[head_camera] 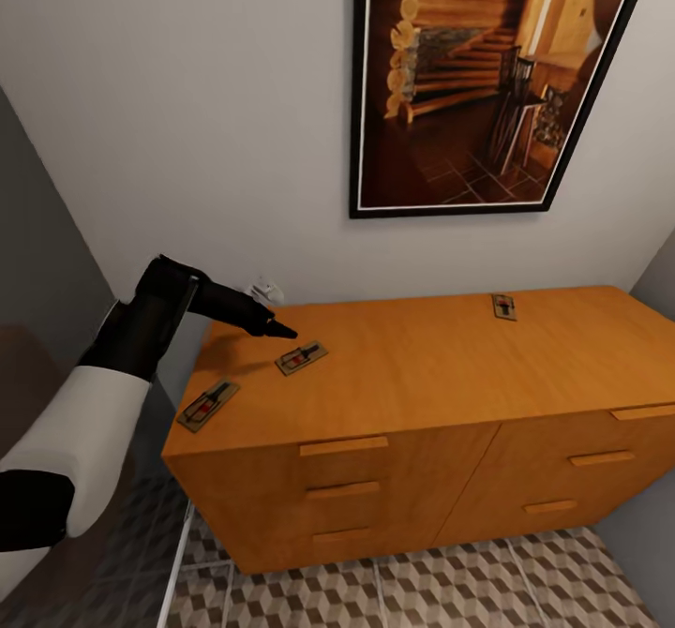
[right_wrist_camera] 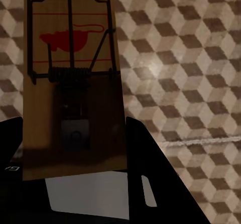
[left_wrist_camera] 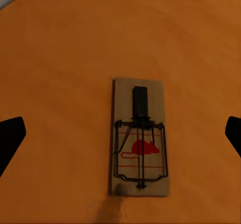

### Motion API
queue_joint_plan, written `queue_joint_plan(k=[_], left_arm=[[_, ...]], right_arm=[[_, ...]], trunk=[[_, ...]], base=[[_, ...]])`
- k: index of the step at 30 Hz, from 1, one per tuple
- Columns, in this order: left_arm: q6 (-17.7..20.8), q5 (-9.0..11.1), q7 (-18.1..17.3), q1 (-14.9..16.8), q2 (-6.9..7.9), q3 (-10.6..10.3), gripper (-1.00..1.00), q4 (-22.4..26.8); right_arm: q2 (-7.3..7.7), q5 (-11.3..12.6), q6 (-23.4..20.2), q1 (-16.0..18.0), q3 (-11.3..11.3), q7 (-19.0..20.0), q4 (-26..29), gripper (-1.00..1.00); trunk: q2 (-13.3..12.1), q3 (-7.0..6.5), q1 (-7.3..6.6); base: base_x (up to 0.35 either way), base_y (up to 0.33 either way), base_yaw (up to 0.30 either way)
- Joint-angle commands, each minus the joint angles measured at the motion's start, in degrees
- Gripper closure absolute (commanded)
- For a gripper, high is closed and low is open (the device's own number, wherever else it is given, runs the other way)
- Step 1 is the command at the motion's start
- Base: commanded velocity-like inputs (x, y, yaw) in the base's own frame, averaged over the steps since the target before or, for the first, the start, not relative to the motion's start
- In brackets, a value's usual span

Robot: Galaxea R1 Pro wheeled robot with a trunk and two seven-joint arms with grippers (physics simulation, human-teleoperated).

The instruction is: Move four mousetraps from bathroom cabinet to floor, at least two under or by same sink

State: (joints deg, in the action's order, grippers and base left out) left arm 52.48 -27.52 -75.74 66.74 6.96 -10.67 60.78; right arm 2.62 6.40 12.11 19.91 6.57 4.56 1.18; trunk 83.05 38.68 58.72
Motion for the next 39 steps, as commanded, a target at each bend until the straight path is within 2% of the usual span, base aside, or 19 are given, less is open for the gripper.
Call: queue_joint_plan(k=[1,2,6,16,30,39], left_arm=[[0.5,-0.6,-0.5,0.0,0.02,-1.1,-1.0,-0.1],[0.5,-0.6,-0.5,0.0,0.02,-2.0,-1.0,-0.2],[0.5,-0.8,-0.3,0.0,0.0,-3.3,-1.0,-0.5],[0.5,-0.9,-0.3,0.1,-0.59,-4.9,-1.0,-0.6],[0.6,-1.4,-0.1,0.0,-1.12,-5.6,-1.0,-1.2],[0.6,-1.4,0.1,0.0,-1.08,-7.7,-1.0,-1.3]], right_arm=[[0.02,0.6,0.2,0.0,0.5,0.2,-0.1,1.0],[0.02,0.6,0.2,0.0,0.5,0.3,0.0,1.0],[0.02,0.6,0.2,0.0,0.5,0.3,-0.1,1.0],[0.02,0.6,0.2,0.0,0.5,0.3,-0.1,1.0],[0.02,0.6,0.2,0.0,0.5,0.3,-0.1,1.0],[0.02,0.6,0.2,0.0,0.5,0.3,-0.1,1.0]], trunk=[[0.0,0.05,0.0],[0.0,0.05,0.0],[0.0,0.05,0.0],[0.0,0.05,0.0],[0.0,0.05,0.0],[0.0,0.05,0.0]], base=[[0.076,-0.06,0.0],[0.055,-0.043,0.0],[0.026,-0.021,0.0],[0.002,-0.002,0.0],[0.0,0.0,0.0],[0.0,0.0,0.0]])
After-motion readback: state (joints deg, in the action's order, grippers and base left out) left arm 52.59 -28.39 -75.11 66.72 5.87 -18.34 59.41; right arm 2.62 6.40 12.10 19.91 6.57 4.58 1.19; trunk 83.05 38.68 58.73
